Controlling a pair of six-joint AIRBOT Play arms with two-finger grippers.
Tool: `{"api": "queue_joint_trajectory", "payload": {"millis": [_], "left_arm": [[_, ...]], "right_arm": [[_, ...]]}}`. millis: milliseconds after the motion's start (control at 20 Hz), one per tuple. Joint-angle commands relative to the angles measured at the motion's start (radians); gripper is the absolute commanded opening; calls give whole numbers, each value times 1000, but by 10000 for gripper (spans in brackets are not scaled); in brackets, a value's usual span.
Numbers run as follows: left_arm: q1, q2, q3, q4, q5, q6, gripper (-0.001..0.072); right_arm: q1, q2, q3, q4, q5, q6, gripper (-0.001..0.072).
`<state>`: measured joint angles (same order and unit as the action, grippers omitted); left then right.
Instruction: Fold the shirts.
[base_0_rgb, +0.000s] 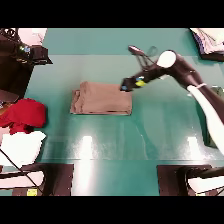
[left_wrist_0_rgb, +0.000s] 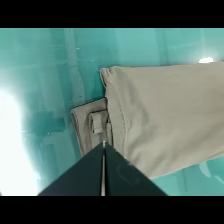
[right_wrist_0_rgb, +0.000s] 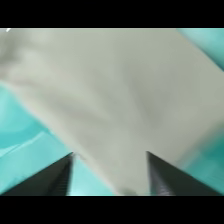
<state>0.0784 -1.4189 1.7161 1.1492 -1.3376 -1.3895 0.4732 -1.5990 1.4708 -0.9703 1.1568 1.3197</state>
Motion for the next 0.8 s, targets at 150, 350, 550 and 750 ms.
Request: {"api": "queue_joint_trajectory", "payload": {"millis": [150, 350, 550, 750], "left_arm": [[1, -2, 0, -21, 14, 2, 22], [1, -2, 0, -27, 18, 3, 22], [1, -2, 0, -28, 18, 3, 22], [1, -2, 0, -32, 6, 2, 22]], "right_arm": [[-226, 3, -322, 263, -65, 19, 710], [-174, -110, -315, 461, -89, -67, 708], [-66, -229, -178, 520, -92, -83, 705], [22, -305, -27, 529, -104, -84, 378]]}}
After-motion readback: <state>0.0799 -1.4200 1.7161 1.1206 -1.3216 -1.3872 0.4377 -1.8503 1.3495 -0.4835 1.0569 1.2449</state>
